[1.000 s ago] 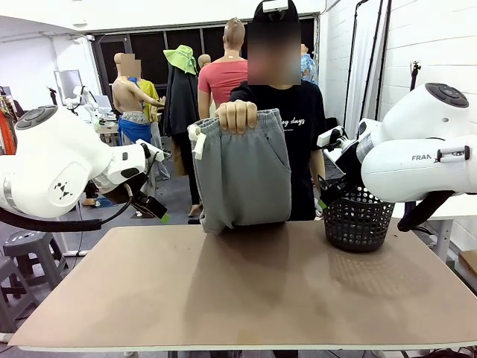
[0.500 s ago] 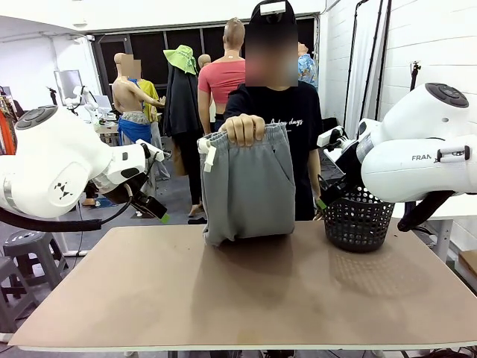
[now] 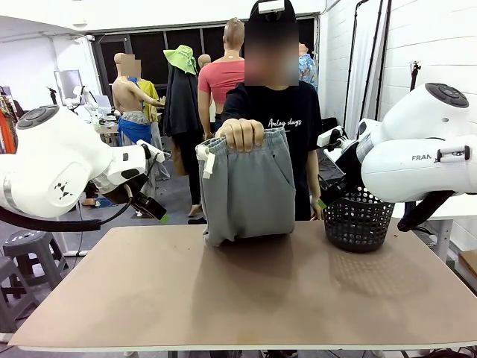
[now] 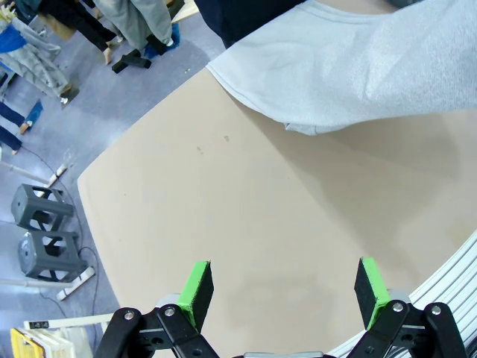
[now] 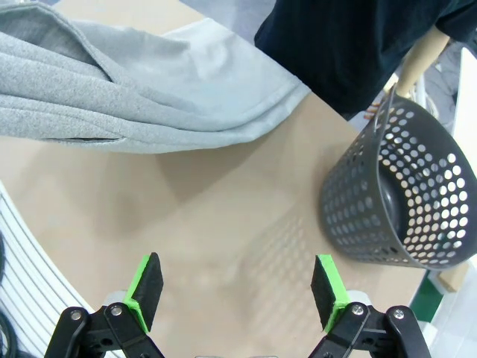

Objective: Fold the training pants.
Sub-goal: Grab both ends of the Training pants handed by a person.

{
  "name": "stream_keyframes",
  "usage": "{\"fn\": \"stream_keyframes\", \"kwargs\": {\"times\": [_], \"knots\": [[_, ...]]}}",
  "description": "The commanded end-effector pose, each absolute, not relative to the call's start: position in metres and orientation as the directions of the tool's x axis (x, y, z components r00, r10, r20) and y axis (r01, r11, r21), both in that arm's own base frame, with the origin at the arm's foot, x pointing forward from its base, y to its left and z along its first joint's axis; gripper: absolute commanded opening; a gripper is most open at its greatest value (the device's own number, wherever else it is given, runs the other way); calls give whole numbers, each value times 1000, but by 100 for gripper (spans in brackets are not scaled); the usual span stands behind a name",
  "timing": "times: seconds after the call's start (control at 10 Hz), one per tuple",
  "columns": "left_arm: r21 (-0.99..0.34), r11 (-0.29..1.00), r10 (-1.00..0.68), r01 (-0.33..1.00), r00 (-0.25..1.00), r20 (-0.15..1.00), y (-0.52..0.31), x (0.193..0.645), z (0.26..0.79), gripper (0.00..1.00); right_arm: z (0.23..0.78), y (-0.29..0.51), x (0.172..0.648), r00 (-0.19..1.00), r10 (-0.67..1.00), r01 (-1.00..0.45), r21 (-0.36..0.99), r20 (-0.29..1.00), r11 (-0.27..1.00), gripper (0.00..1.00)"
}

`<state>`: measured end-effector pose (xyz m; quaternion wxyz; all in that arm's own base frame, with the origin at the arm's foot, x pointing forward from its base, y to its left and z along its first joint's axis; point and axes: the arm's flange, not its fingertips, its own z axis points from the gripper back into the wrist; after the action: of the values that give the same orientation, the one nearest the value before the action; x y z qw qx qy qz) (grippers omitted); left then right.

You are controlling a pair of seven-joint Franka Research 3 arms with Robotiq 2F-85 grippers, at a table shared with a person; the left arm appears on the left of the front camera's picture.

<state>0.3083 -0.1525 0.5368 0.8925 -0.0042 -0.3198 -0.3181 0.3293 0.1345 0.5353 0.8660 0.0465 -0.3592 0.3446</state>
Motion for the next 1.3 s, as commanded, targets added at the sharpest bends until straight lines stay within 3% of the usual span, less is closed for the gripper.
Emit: {"fn": "stream_keyframes", "kwargs": {"times": [0.0,0.3,0.6,0.7,0.8,1.2], "knots": [[279,710,-687,647,550,475,-152,307,549,100,534,132,334,432,670,-705,-237,604,669,100],[398,496,-862,772,381,334,-149,312,549,100,528,125,345,228,835,-801,-390,501,453,100],[397,358,-912,845,227,341,-136,325,537,100,513,120,359,46,893,-859,-438,447,264,100],[364,299,-923,882,170,345,-135,323,536,100,510,122,360,31,906,-873,-431,421,230,100],[402,399,-905,824,284,316,-144,319,543,100,513,121,350,88,906,-851,-441,415,285,100],[394,373,-912,840,253,324,-142,322,542,100,512,122,350,71,902,-857,-437,425,273,100]]}}
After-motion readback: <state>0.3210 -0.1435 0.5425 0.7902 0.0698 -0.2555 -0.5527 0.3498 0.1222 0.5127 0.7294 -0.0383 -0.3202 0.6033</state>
